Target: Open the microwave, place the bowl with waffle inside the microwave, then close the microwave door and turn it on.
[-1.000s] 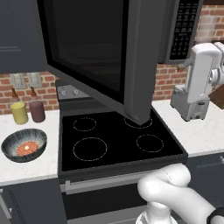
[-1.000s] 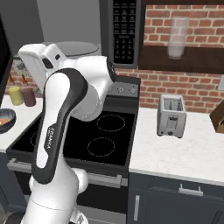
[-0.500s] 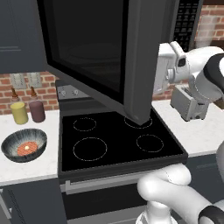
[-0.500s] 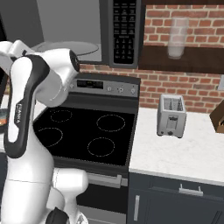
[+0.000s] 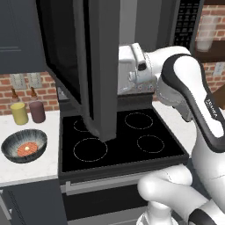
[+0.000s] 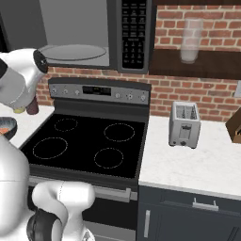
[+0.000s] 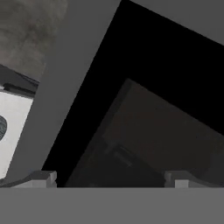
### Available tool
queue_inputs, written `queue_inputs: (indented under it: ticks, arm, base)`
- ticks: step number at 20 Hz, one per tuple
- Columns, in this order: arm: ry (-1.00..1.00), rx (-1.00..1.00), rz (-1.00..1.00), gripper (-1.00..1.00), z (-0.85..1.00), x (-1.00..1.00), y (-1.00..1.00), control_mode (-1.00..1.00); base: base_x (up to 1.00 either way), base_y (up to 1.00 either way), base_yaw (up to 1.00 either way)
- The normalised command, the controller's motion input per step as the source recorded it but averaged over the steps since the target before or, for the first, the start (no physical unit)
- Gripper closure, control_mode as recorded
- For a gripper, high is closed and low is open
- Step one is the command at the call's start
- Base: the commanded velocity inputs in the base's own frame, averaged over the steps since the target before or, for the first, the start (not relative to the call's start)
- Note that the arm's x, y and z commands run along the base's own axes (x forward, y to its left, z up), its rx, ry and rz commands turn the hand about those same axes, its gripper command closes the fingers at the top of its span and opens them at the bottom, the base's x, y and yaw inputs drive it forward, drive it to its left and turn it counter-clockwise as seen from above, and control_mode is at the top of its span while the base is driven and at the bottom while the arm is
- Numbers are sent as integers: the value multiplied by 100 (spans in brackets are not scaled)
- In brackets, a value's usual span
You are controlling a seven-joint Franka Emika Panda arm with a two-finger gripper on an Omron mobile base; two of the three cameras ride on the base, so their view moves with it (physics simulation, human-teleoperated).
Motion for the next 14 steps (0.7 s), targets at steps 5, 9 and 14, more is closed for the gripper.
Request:
queue_inputs:
  ticks: [5, 9, 14]
  arm:
    - [-17, -7, 0, -100, 0, 0, 100, -100]
    - [-16, -6, 0, -100, 9, 0, 89, -100]
    - [-6, -1, 0, -100, 9, 0, -43, -100]
  base:
    - [0, 0, 0]
    - [0, 0, 0]
    - [0, 0, 0]
